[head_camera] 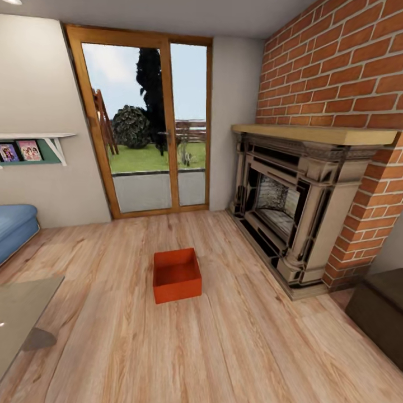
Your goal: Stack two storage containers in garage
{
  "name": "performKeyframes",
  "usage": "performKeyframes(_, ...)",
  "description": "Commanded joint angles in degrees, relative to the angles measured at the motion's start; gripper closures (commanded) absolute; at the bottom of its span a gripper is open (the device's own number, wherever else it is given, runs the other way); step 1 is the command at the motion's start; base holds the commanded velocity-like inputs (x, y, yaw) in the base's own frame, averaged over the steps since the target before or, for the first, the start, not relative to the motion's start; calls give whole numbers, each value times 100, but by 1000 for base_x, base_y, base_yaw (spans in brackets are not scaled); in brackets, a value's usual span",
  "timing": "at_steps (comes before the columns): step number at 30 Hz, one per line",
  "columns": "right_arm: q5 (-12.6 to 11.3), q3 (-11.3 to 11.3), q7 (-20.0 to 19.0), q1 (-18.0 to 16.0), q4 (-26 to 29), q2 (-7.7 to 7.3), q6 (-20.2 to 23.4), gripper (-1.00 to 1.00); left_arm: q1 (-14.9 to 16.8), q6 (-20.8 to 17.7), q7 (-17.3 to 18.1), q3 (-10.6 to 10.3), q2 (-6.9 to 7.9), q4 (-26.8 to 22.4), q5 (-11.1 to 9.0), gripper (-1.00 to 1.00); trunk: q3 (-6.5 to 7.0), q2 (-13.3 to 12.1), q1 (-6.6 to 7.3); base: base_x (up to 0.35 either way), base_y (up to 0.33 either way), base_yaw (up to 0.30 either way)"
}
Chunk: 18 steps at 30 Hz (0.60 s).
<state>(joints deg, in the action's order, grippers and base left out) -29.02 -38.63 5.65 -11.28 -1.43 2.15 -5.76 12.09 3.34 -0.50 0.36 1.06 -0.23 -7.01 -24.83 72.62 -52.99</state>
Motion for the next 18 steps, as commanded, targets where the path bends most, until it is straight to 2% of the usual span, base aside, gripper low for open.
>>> performKeyframes(1, -51, -48, 6, -5, -15, 5, -27, -100, 4, 18, -3, -1, 0, 5, -46, -100, -6, 3, -3, 321, 0, 0)
performKeyframes(18, -51, -48, 6, -5, -15, 4, -22, -100, 4, 18, -3, -1, 0, 5, -46, -100, -6, 3, -3, 321, 0, 0)
